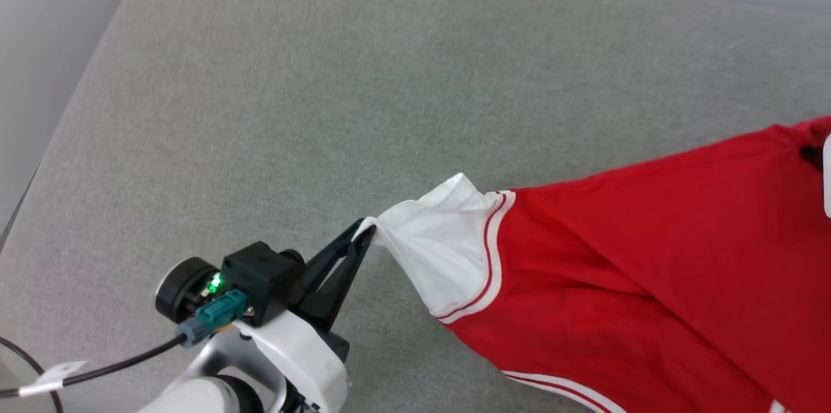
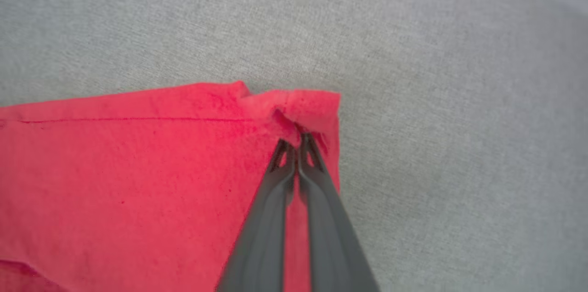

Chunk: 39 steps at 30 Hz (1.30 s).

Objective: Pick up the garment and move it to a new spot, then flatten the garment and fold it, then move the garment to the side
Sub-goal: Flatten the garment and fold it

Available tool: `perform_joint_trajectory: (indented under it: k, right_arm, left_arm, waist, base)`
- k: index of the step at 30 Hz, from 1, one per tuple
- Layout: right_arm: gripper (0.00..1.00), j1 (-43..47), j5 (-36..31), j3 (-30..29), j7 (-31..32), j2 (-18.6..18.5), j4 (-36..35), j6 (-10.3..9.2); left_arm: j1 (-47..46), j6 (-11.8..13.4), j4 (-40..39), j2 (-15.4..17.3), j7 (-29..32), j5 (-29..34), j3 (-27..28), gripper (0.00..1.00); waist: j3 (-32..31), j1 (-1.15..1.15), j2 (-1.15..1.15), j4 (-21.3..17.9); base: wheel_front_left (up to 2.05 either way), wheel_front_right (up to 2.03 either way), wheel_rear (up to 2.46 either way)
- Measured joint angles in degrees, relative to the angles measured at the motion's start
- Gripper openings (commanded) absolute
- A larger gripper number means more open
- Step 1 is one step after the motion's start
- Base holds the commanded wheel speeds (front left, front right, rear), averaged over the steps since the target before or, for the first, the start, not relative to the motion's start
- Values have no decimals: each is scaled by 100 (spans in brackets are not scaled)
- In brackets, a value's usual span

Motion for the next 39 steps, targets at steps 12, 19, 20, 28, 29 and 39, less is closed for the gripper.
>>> perform_joint_trajectory:
  k: [12, 19, 20, 28, 29, 39]
  right_arm:
    - [0, -241, 581, 149, -793, -105, -968, 0]
    - [0, -358, 734, 49, -1355, -168, -1511, -1]
    - [0, -389, 764, 36, -1416, -164, -1602, -1]
    - [0, -751, 817, -100, -1771, -47, -2319, -1]
    - [0, -846, 816, -124, -1822, -20, -2383, -1]
    - [0, -1689, 488, -288, -2225, 215, -2526, 0]
  left_arm:
    - [-456, 267, -249, 495, -4, -89, 818, 0]
    - [-1104, 250, -433, 753, 127, -68, 1248, 0]
    - [-1215, 252, -466, 772, 142, -51, 1323, 0]
    - [-2203, 174, -520, 932, 231, -99, 1916, 0]
    - [-2381, 143, -508, 949, 241, -105, 2003, 0]
    - [-4329, -372, 155, 870, 502, -55, 2242, 0]
  waist:
    - [-1086, 0, 0, -740]
    - [-1478, 0, 0, -1252]
    - [-1514, 0, 0, -1318]
    - [-1547, -1, 0, -1734]
    - [-1498, -1, 0, -1762]
    - [-825, 0, 0, -1965]
  base:
    - [0, 0, 0]
    - [0, 0, 0]
    - [0, 0, 0]
    - [0, 0, 0]
    - [0, 0, 0]
    - [0, 0, 0]
